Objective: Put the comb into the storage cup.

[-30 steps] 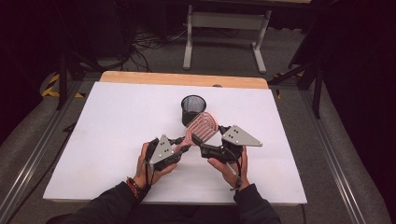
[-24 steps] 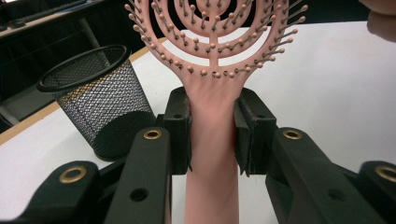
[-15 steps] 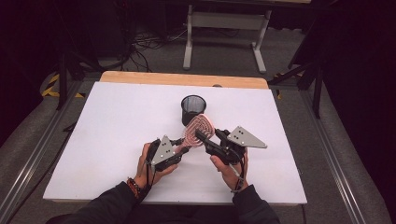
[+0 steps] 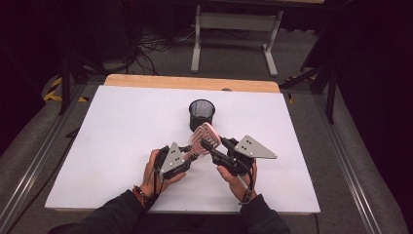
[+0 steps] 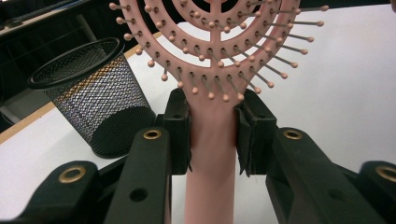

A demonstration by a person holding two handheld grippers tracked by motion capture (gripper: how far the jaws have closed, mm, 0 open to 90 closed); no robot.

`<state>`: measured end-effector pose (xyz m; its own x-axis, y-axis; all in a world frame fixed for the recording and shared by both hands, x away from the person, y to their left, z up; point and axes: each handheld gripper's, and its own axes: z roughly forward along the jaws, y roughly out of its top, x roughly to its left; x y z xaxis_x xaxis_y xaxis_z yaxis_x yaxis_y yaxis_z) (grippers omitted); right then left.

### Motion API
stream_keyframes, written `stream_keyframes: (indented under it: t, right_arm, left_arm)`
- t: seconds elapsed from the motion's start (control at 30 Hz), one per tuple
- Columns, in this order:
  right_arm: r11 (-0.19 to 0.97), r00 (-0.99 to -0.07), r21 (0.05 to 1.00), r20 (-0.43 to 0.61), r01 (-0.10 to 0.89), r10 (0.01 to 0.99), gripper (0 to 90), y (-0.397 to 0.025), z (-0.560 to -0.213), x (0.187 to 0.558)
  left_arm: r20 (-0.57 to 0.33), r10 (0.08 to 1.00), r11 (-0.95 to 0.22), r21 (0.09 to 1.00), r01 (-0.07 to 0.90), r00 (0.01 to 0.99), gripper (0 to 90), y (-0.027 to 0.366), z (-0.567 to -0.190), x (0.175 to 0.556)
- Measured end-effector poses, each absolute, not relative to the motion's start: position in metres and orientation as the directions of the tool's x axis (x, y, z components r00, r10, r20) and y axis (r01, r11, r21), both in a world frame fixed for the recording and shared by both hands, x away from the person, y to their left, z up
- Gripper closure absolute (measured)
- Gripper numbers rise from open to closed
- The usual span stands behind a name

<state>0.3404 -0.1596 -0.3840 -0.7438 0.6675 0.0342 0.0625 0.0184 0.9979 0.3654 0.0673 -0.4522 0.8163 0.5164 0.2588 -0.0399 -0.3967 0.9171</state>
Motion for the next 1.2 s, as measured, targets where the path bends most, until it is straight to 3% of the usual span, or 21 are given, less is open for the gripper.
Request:
stream_keyframes:
  t: [0.63,0.7,0.8,0.83,1.2]
  right_arm:
    - [0.061,-0.759,0.998,-0.039,0.001,0.650,63.6,-0.161,-0.377,0.334]
    - [0.060,-0.755,0.998,-0.043,-0.005,0.655,63.6,-0.163,-0.376,0.333]
    - [0.051,-0.751,0.999,-0.041,-0.010,0.659,63.6,-0.167,-0.373,0.333]
    - [0.047,-0.744,0.999,-0.044,-0.017,0.666,63.6,-0.171,-0.371,0.333]
    - [0.056,-0.699,0.997,-0.071,-0.043,0.712,63.6,-0.187,-0.365,0.332]
  left_arm:
    - [0.264,0.493,-0.431,0.902,-0.031,0.829,62.1,0.062,-0.454,0.365]
    - [0.256,0.493,-0.429,0.903,-0.024,0.831,54.5,0.062,-0.454,0.365]
    - [0.229,0.461,-0.423,0.906,-0.014,0.857,52.7,0.062,-0.455,0.366]
    - [0.229,0.454,-0.426,0.904,-0.015,0.861,46.0,0.062,-0.455,0.366]
    - [0.218,0.405,-0.443,0.896,-0.018,0.888,18.1,0.065,-0.454,0.365]
